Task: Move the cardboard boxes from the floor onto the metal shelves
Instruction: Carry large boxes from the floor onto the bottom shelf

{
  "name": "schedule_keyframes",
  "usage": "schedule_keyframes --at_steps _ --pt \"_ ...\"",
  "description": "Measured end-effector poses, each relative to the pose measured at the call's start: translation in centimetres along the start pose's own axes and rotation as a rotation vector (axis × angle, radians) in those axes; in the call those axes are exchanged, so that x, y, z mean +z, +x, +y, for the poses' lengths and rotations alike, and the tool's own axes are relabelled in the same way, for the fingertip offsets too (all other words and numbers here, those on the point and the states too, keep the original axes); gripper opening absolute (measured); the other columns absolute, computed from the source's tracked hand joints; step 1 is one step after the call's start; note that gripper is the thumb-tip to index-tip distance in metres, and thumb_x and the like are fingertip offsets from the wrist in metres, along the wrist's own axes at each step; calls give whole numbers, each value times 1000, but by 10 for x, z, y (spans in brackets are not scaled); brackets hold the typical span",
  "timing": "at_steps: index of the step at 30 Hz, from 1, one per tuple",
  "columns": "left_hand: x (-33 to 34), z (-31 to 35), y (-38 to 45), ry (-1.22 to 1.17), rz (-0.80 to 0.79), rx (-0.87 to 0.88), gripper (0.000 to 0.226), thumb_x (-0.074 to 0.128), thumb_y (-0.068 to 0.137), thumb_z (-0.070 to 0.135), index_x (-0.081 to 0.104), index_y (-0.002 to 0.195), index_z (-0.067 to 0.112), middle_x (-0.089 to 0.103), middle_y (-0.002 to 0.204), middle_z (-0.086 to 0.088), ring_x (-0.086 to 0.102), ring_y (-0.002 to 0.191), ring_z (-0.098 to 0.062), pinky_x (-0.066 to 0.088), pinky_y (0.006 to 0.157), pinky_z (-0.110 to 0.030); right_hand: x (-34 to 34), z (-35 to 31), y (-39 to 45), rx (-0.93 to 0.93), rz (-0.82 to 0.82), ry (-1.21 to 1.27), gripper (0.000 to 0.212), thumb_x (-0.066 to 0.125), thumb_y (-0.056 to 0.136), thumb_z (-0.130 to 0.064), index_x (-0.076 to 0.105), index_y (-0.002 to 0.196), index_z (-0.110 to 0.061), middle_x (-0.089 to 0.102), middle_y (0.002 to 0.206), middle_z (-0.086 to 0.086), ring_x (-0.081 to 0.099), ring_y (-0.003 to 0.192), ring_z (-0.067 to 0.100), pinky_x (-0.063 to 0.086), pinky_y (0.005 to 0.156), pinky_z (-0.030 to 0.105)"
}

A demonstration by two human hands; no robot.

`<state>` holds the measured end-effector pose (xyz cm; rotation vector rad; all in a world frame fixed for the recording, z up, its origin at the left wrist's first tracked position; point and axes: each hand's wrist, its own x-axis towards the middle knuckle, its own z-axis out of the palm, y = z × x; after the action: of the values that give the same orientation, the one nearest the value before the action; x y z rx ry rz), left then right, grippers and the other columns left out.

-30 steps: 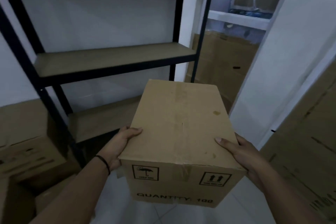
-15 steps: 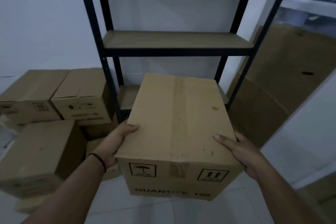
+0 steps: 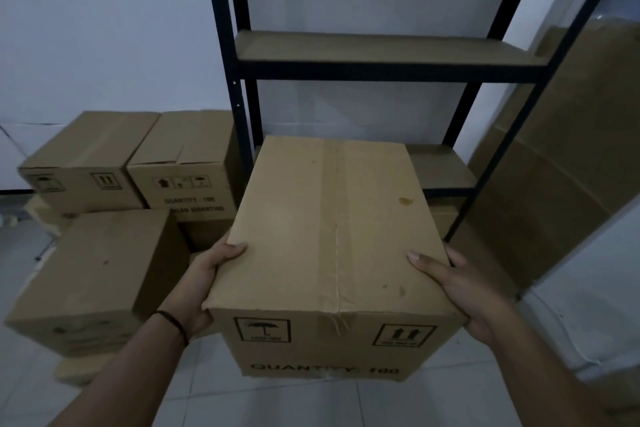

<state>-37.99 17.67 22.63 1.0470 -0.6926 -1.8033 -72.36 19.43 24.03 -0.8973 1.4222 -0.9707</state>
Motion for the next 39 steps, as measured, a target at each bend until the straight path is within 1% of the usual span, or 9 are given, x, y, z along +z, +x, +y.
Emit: schedule_keyframes --at_steps 6,8,11,15,19,25,28,33,39 --pt "-24 -42 27 -12 0 29 60 65 70 30 54 129 29 71 99 -15 69 74 -31 58 56 -41 0 47 32 10 -43 59 48 73 75 -37 63 121 -27 74 107 5 69 99 26 54 85 41" --pt "-32 -61 42 -12 11 37 53 55 77 27 54 131 26 70 101 -14 69 75 -30 58 56 -39 -3 66 47 16 -63 98 42 69 78 -34 64 119 -27 73 108 8 68 100 28 54 82 39" --pt "-44 -90 66 -23 53 43 47 54 75 25 57 122 20 72 92 -13 69 71 -28 59 55 -36 -7 97 71 18 -64 137 38 67 80 -32 65 118 -25 73 107 10 68 96 28 53 77 38" --pt "-62 -125 91 -6 63 64 43 56 73 27 58 114 16 73 90 -13 70 73 -29 58 65 -40 -10 136 99 -5 -77 151 31 61 89 -27 63 119 -22 73 104 12 69 86 25 54 66 33" --pt "-82 -159 109 -13 54 123 38 56 72 25 58 109 17 72 87 -14 69 71 -29 59 56 -37 -9 180 121 -57 -100 147 27 60 89 -27 65 116 -22 74 97 10 71 79 23 56 64 33" --pt "-107 -204 116 17 80 184 41 57 75 24 57 114 12 69 92 -14 68 73 -29 59 59 -36 -7 237 136 -129 -118 181 24 61 86 -25 66 109 -22 74 93 11 67 86 28 51 79 41" --pt "-111 -217 112 24 90 198 31 55 82 24 58 110 11 70 89 -14 67 74 -29 58 59 -36 -8 252 136 -158 -135 182 22 60 87 -24 67 108 -23 74 92 11 67 85 28 52 77 41" --pt "-113 -228 106 58 105 222 41 59 77 28 56 115 13 68 96 -17 65 80 -32 54 72 -42 -13 264 133 -185 -134 186 19 60 89 -23 66 107 -22 75 89 10 67 83 28 51 76 41" --pt "-115 -233 125 35 89 253 37 56 79 25 56 114 15 70 92 -17 67 76 -33 57 65 -40 -16 267 152 -195 -128 162 15 60 90 -22 66 104 -21 75 81 7 66 81 27 51 76 40"
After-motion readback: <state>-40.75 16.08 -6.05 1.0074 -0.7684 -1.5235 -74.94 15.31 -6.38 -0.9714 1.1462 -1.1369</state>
